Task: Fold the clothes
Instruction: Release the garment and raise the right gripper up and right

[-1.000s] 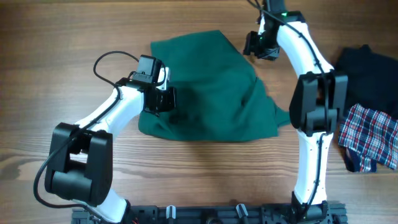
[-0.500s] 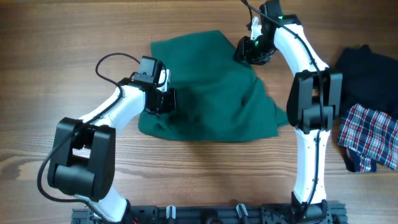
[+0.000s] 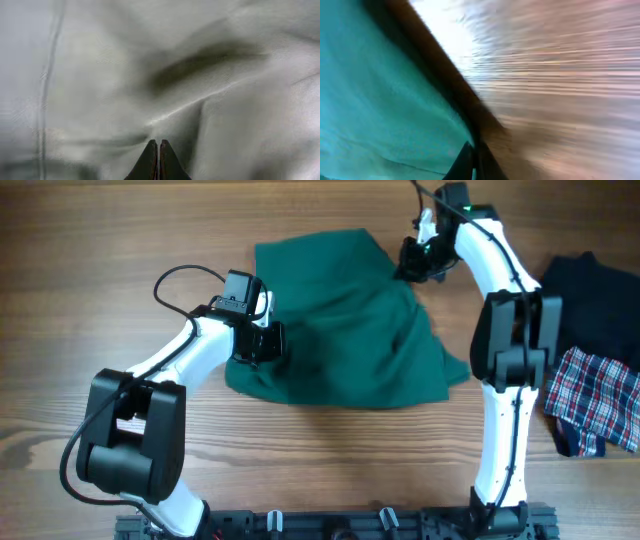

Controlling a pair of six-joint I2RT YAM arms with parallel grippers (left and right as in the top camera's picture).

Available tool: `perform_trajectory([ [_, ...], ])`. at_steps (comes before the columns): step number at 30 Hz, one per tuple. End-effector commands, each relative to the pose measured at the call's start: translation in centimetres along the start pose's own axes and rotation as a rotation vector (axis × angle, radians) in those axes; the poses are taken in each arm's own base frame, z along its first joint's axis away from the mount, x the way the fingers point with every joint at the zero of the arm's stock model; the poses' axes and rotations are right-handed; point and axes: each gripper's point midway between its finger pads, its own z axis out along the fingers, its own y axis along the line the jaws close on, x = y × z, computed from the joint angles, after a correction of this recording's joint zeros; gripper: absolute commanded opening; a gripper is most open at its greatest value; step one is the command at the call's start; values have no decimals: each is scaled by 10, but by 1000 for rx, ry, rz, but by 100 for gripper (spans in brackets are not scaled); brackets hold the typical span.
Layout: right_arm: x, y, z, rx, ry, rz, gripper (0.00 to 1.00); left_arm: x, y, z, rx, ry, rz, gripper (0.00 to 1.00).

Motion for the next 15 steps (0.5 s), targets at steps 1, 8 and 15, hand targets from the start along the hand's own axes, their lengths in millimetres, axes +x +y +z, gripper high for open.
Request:
perform_trajectory([
  [1, -24, 21, -76, 38, -171, -36, 4, -1, -2, 2, -2, -5, 2, 4],
  [8, -28, 53, -146, 17, -307, -89, 4, -3, -3, 2, 0, -11, 4, 4],
  [15, -3, 25, -138, 140, -220, -11, 9, -3, -3, 2, 0, -12, 4, 4],
])
